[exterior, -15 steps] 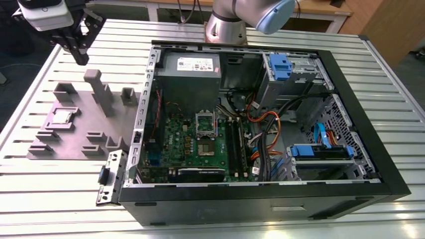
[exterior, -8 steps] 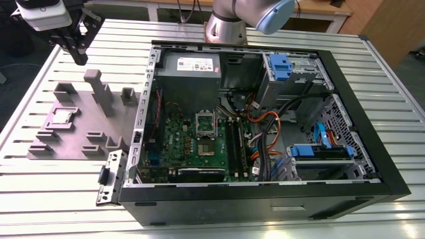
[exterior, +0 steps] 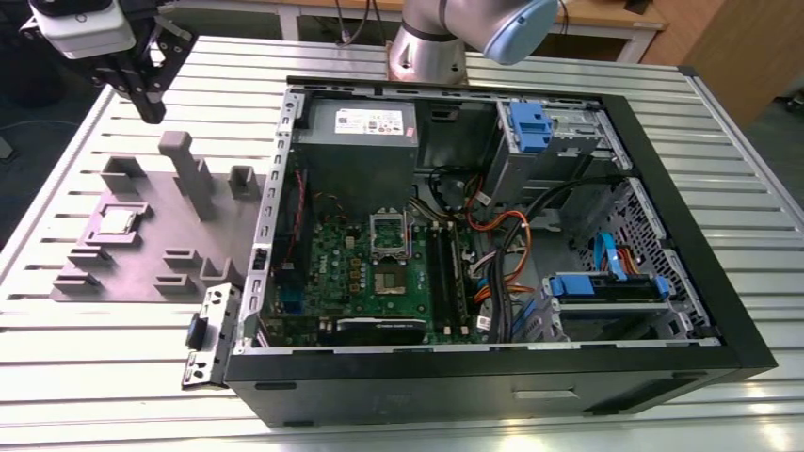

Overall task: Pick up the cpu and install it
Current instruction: 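Reach for the cpu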

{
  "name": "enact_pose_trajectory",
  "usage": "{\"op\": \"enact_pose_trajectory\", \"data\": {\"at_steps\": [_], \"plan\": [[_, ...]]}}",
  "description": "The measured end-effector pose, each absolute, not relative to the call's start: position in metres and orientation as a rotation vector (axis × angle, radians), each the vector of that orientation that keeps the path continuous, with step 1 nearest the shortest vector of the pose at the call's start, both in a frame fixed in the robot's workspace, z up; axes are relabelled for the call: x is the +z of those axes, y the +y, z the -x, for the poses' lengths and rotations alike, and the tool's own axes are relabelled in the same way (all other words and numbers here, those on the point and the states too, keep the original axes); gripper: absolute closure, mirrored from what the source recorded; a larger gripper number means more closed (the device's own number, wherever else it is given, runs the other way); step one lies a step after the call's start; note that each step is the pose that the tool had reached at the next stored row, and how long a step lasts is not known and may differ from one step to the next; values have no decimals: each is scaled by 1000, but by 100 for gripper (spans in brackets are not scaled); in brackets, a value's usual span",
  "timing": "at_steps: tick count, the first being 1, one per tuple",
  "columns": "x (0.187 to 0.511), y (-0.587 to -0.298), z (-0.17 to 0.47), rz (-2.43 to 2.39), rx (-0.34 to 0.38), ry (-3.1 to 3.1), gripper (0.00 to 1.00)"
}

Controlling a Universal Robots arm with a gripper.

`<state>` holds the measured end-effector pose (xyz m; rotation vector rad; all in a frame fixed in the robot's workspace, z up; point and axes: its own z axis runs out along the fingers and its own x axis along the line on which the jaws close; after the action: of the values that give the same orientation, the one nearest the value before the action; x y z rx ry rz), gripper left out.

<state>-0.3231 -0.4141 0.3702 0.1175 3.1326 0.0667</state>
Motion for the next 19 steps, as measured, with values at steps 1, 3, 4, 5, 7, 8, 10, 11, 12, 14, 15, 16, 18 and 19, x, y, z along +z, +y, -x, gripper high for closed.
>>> {"op": "enact_pose_trajectory", "data": {"at_steps": [1, 3, 4, 5, 7, 8, 10, 11, 12, 14, 15, 16, 18, 19], "plan": [[370, -414, 324, -118, 67, 3133, 89], [370, -414, 326, -117, 67, 3133, 89], [370, -414, 327, -117, 67, 3133, 89], [370, -414, 328, -117, 67, 3133, 89], [370, -414, 330, -117, 67, 3133, 89], [370, -414, 331, -117, 67, 3133, 89], [370, -414, 332, -117, 67, 3133, 89], [370, -414, 333, -117, 67, 3133, 89], [370, -414, 333, -117, 67, 3133, 89], [370, -414, 333, -117, 67, 3133, 89], [370, -414, 333, -117, 67, 3133, 89], [370, -414, 333, -117, 67, 3133, 89], [370, -414, 333, -117, 67, 3133, 89], [370, -414, 333, -117, 67, 3133, 89]]}}
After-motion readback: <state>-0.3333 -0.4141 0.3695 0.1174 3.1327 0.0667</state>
